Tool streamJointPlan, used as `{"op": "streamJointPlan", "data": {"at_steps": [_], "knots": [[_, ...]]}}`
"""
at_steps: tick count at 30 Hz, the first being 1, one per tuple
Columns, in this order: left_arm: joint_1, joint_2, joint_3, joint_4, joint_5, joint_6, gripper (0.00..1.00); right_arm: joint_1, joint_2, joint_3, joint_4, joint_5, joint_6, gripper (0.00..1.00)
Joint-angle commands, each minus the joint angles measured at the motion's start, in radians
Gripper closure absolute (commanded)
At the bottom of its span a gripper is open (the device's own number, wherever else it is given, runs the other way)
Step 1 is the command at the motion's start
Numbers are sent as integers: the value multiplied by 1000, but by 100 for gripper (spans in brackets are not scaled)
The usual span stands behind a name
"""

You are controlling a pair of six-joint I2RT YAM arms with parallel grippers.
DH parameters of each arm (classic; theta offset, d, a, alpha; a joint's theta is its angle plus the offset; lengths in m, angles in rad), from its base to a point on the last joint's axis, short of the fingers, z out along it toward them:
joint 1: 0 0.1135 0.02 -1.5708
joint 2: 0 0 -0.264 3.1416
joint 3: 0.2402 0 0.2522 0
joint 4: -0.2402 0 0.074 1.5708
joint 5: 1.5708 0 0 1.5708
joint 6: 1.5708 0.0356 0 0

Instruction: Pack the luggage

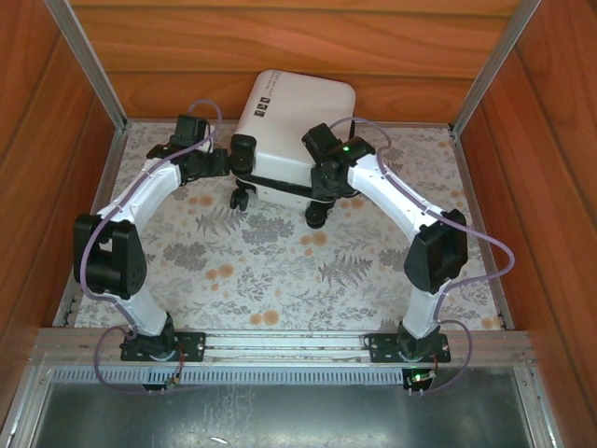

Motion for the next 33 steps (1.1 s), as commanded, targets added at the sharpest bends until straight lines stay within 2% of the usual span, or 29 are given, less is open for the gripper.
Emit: {"op": "streamJointPlan", "data": {"at_steps": [1, 2, 4, 8, 9, 11, 12, 14, 17, 21, 23, 26, 29, 33], "knots": [[-16, -14, 21, 31, 162, -2, 42, -12, 12, 1, -32, 120, -58, 64], [-27, -34, 8, 34, 176, 2, 43, -18, -14, -17, -22, 135, -79, 71], [-66, -89, -29, 34, 184, 23, 44, -50, -83, -78, 10, 132, -120, 77], [-203, -196, -92, 45, 166, 68, 44, -162, -243, -241, 114, 102, -228, 74], [-245, -213, -95, 47, 150, 67, 44, -203, -273, -272, 130, 77, -252, 68], [-312, -216, -87, 64, 152, 42, 44, -259, -313, -301, 135, 58, -287, 38], [-347, -208, -77, 84, 160, 21, 44, -276, -330, -302, 126, 62, -294, 31], [-415, -176, -49, 117, 173, 9, 40, -294, -362, -294, 107, 56, -289, 25], [-492, -138, 6, 108, 99, 50, 31, -298, -408, -266, 71, -20, -262, 22], [-480, -223, -50, 91, -78, 67, 17, -270, -499, -274, 75, -242, -229, 21], [-452, -305, -125, 88, -146, 75, 13, -215, -531, -274, 76, -289, -205, 21], [-353, -426, -263, 88, -152, 56, 7, -94, -520, -249, 78, -307, -171, 20], [-247, -499, -388, 95, -104, 30, 5, 13, -448, -200, 72, -277, -149, 19], [-183, -527, -578, 282, -13, -33, 8, 101, -301, -88, 28, -217, -126, 16]]}}
